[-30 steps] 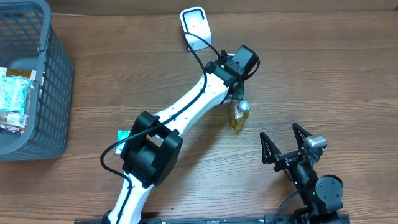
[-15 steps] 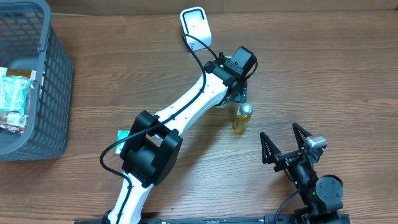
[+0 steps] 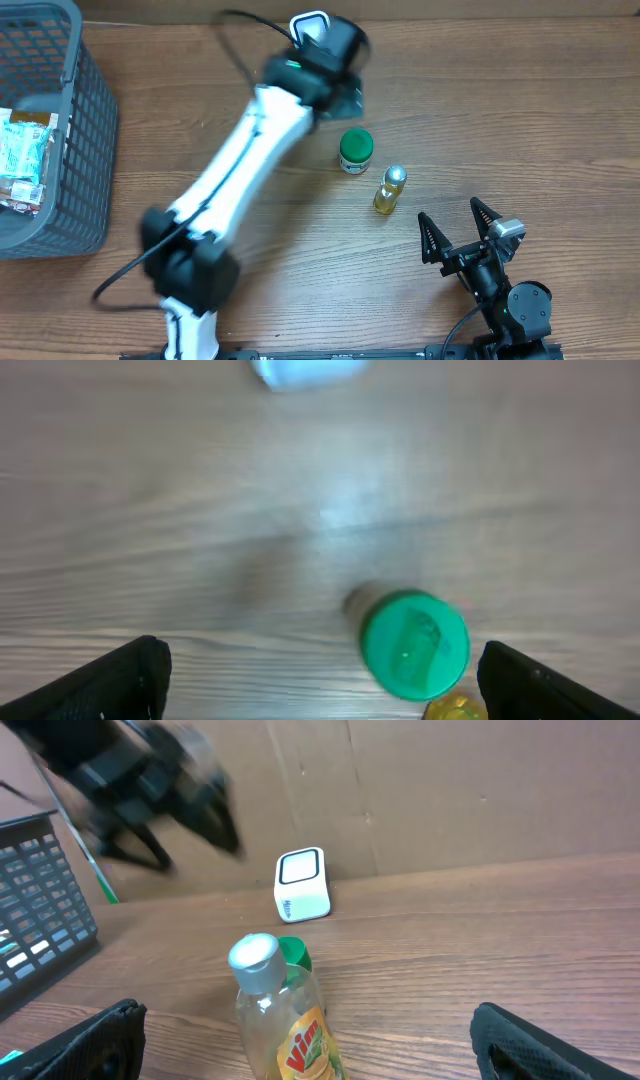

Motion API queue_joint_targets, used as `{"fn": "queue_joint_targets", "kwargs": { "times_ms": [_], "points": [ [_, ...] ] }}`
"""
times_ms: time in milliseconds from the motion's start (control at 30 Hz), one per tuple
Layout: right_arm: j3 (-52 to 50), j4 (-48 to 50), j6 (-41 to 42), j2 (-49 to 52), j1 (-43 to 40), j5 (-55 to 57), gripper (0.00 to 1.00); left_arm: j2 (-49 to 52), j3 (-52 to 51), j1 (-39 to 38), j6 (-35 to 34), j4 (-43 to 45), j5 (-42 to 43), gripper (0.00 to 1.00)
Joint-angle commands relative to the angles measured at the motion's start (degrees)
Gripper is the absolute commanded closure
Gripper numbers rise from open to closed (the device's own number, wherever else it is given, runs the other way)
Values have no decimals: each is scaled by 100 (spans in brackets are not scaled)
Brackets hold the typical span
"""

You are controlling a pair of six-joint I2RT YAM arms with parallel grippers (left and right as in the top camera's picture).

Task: Scan the item barcode
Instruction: 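Set the jar down beside the bottle and release it, then move the left gripper down to the teal tissue pack on the table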

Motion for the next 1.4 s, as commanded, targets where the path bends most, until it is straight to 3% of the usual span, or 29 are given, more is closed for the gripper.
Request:
{"fn": "queue_joint_targets", "kwargs": {
  "times_ms": [0, 233, 367, 900, 1000, 1133, 1367],
  "points": [
    [-59, 28, -44, -31, 48, 55, 0, -933, 177, 518, 57, -625, -157, 0],
    [-59, 28, -44, -28, 48, 52, 0, -1113, -162, 1366, -57, -2345, -807, 8],
    [-59, 28, -44, -31, 48, 55, 0, -1113, -1185, 1543, -85, -2326, -863, 11],
    [-59, 28, -44, -28, 48, 55, 0, -1113, -4590, 1615, -334, -365, -1141, 10],
    [-59, 31, -44, -28, 48, 52, 0, -1113, -4970, 1663, -352, -44, -1025, 17],
    [-59, 28, -44, -28, 48, 52, 0, -1113, -5254, 1707, -350, 337, -975, 36],
    [-59, 28, -44, -28, 48, 55, 0, -1110, -5633, 1733, -348, 990, -887, 44]
  ]
}}
